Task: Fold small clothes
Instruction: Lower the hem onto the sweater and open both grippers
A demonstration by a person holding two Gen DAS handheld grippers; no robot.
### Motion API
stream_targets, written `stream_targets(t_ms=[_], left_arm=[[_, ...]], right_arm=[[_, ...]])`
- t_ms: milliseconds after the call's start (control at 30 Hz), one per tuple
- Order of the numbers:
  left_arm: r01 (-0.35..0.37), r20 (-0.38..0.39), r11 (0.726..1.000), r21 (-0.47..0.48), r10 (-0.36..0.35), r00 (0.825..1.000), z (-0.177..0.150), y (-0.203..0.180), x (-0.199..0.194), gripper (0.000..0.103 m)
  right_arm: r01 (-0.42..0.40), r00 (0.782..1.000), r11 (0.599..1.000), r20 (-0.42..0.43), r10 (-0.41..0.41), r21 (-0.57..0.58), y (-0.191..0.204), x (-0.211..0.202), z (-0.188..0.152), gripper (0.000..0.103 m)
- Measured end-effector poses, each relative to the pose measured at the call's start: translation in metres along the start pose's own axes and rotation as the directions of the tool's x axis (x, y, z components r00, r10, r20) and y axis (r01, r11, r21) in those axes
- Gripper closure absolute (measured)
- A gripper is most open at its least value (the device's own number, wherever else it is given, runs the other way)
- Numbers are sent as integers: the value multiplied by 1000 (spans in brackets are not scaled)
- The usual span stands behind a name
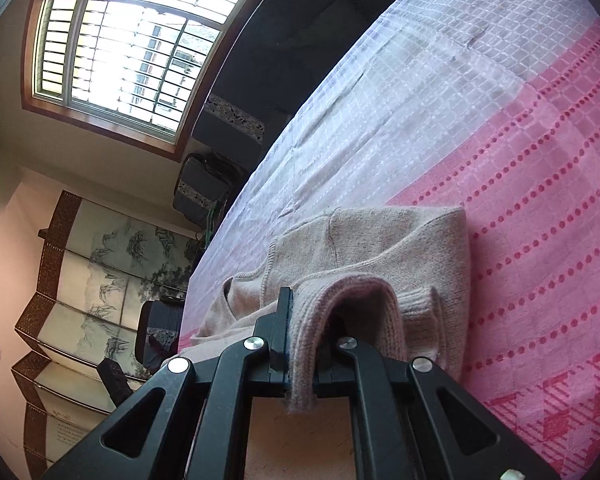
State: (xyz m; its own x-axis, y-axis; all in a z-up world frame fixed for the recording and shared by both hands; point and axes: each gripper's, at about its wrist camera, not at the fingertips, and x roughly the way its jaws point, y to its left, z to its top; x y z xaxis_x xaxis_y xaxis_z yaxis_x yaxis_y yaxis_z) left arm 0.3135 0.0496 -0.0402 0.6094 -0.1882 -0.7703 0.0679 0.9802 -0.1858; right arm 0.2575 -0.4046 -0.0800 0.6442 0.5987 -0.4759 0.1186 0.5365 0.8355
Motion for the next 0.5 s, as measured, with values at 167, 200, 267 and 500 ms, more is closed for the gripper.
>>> stream_targets(t_ms=[167,200,267,500], left_arm=[[23,-15,999,-50,-23,1000,4,10,9,94],[32,-18,998,-63,-33,999,5,13,10,93],[41,-21,997,-60,-42,999,5,15,12,92],[52,25,997,-55,-51,998,4,15,4,84]], right_arm=[[-46,999,998,3,46,53,-10,3,5,94],[-63,998,996,7,63,68,-13,2,6,92],[-67,998,995,9,67,78,-15,1,8,92],[-130,987,985,111,118,117,-24,-19,12,79]])
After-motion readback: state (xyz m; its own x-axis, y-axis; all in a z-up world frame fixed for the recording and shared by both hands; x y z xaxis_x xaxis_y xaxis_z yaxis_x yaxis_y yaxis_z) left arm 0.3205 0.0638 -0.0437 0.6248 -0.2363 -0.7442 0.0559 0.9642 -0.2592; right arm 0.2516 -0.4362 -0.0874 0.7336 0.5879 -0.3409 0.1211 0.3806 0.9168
